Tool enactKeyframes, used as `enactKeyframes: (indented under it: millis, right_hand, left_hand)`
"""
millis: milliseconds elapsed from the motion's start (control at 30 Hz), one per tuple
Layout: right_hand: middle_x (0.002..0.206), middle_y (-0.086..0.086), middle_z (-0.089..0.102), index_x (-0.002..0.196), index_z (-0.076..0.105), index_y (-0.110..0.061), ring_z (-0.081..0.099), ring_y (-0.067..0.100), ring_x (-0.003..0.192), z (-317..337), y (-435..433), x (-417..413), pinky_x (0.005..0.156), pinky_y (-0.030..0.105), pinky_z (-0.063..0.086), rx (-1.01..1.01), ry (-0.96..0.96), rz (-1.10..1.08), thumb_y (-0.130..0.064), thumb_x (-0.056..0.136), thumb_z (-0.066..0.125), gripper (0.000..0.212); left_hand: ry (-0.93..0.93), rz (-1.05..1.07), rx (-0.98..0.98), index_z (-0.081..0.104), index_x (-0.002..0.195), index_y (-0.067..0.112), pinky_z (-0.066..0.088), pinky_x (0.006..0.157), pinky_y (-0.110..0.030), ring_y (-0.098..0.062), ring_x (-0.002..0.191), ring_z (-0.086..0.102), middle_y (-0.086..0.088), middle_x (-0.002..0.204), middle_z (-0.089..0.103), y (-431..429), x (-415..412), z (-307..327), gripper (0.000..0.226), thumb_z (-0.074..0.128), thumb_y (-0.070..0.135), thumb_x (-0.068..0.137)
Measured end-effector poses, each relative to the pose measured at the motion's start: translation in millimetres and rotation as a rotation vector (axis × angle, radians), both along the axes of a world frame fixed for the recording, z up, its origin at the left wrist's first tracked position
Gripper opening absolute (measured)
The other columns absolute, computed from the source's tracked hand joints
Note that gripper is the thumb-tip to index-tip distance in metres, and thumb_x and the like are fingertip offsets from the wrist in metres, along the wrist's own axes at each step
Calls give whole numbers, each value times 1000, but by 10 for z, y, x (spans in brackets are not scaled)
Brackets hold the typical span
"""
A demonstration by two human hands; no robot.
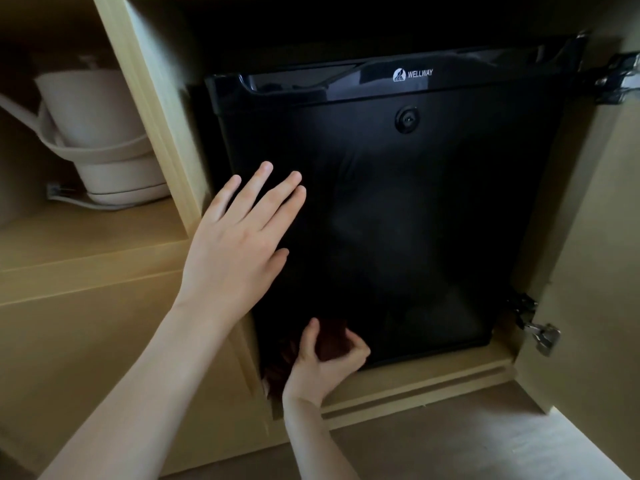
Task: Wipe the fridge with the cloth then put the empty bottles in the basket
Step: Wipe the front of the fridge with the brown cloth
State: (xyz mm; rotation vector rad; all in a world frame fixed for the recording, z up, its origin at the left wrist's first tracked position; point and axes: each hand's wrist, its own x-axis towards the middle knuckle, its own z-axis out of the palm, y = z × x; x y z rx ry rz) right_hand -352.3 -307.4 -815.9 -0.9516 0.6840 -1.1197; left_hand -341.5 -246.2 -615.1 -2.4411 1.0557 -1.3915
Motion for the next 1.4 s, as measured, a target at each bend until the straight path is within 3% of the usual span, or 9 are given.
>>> enactKeyframes:
  millis: [133, 333, 500, 667, 733, 933, 1067, 1233, 1400]
  right_hand:
    - [112, -2, 45, 102, 42, -30, 58, 22, 103, -148, -95, -106, 74, 24, 48, 290, 125, 83, -31, 88, 75, 36]
    - [104, -14, 54, 93, 51, -44, 60, 4, 96, 884, -388, -89, 80, 16, 50, -150, -168, -51, -45, 76, 78, 32]
    - [107, -12, 50, 103, 52, -30, 58, 3, 101, 791, -555, -13, 78, 8, 49, -350, -186, -64, -38, 78, 81, 40]
    - [118, 2, 49, 113, 43, -30, 59, 14, 106, 106, -612, -164, 78, 21, 53, 315, -7, 9, -35, 84, 76, 45]
    - [118, 1, 47, 114, 41, -29, 58, 21, 105, 110, -661, -191, 80, 28, 52, 407, 37, 25, -34, 87, 75, 44]
    - [105, -15, 49, 91, 51, -41, 59, 1, 95, 765, -773, -166, 72, 6, 49, -127, -111, -41, -42, 77, 79, 32]
    - [108, -12, 48, 103, 55, -26, 59, 1, 101, 727, -919, -112, 78, 6, 49, -416, -161, -28, -35, 77, 82, 38]
    - [106, 5, 49, 103, 54, -15, 56, -3, 96, 210, -987, -165, 74, 3, 47, -207, -45, -62, -25, 79, 82, 38]
    - [104, -2, 48, 89, 50, -31, 56, -6, 90, 370, -1015, -229, 69, 1, 46, -95, -21, -40, -29, 79, 83, 34]
  left_hand:
    - [35, 15, -27, 37, 151, 15, 19, 122, -48, -26, 150, 22, -2, 160, 32, -34, -54, 1, 83, 75, 21, 78]
    - [55, -17, -73, 33, 153, 13, 15, 123, -46, -25, 151, 19, -1, 161, 29, -95, -25, -38, 85, 74, 20, 78]
    - [68, -31, -144, 31, 154, 14, 16, 123, -45, -24, 152, 16, 0, 161, 29, -186, 1, -90, 83, 72, 23, 81]
    - [88, -28, -148, 32, 153, 14, 19, 122, -48, -25, 152, 16, 0, 161, 29, -182, -12, -85, 83, 73, 22, 82]
    - [90, -25, -146, 33, 153, 13, 20, 122, -48, -26, 151, 18, 0, 160, 31, -183, -33, -73, 83, 74, 21, 82]
    - [39, -44, -107, 33, 153, 13, 15, 123, -44, -25, 151, 19, -1, 161, 30, -227, -5, -62, 83, 72, 21, 81]
    - [40, -70, -119, 33, 153, 13, 14, 124, -42, -24, 152, 16, 0, 161, 30, -315, 15, -128, 81, 71, 19, 81]
    - [60, -74, -137, 33, 153, 13, 15, 123, -42, -23, 153, 14, 0, 161, 30, -323, 25, -147, 81, 70, 17, 81]
    - [56, -75, -125, 34, 152, 12, 16, 123, -43, -25, 152, 16, -2, 160, 32, -332, 5, -128, 80, 71, 17, 81]
